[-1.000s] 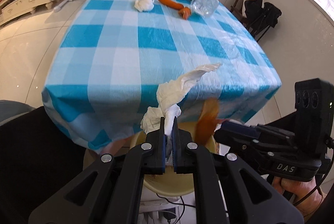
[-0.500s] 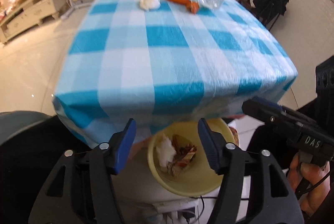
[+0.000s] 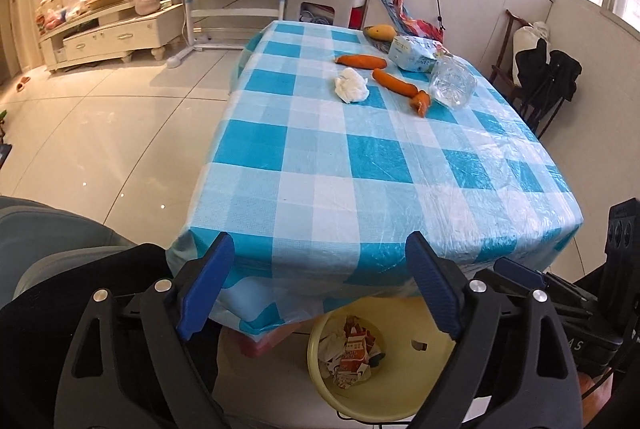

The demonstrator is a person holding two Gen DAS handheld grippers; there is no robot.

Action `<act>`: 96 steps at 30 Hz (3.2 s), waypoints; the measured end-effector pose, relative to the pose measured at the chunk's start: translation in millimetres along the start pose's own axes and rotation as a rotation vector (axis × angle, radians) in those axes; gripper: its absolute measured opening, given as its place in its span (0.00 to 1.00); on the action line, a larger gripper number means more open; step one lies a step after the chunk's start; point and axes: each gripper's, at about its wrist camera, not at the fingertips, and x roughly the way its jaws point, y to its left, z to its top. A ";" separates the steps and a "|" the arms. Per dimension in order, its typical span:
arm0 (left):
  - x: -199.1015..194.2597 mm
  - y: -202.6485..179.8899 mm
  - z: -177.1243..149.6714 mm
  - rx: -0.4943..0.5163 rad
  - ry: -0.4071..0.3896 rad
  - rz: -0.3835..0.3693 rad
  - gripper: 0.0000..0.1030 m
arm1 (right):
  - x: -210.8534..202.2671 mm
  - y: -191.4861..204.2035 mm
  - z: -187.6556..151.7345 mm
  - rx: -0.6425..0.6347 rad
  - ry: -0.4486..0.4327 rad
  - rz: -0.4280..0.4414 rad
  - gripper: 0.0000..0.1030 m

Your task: Collect trash

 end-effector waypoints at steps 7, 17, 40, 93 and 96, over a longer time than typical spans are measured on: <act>-0.4 -0.5 -1.3 0.001 -0.005 0.004 0.82 | 0.2 4.0 -1.4 -0.014 0.003 0.001 0.63; 1.6 -0.7 -2.9 -0.001 0.003 0.005 0.83 | 0.0 5.2 -2.3 -0.016 0.001 0.002 0.64; 2.8 -0.4 -4.1 -0.001 0.008 0.008 0.86 | 2.9 9.7 -6.2 -0.024 0.007 0.001 0.65; 3.8 6.6 -8.4 -0.025 0.021 0.014 0.87 | 2.8 12.9 -6.6 -0.036 0.003 -0.004 0.65; 3.7 7.3 -9.3 -0.027 0.023 0.017 0.87 | 3.0 12.6 -5.4 -0.036 0.003 -0.005 0.65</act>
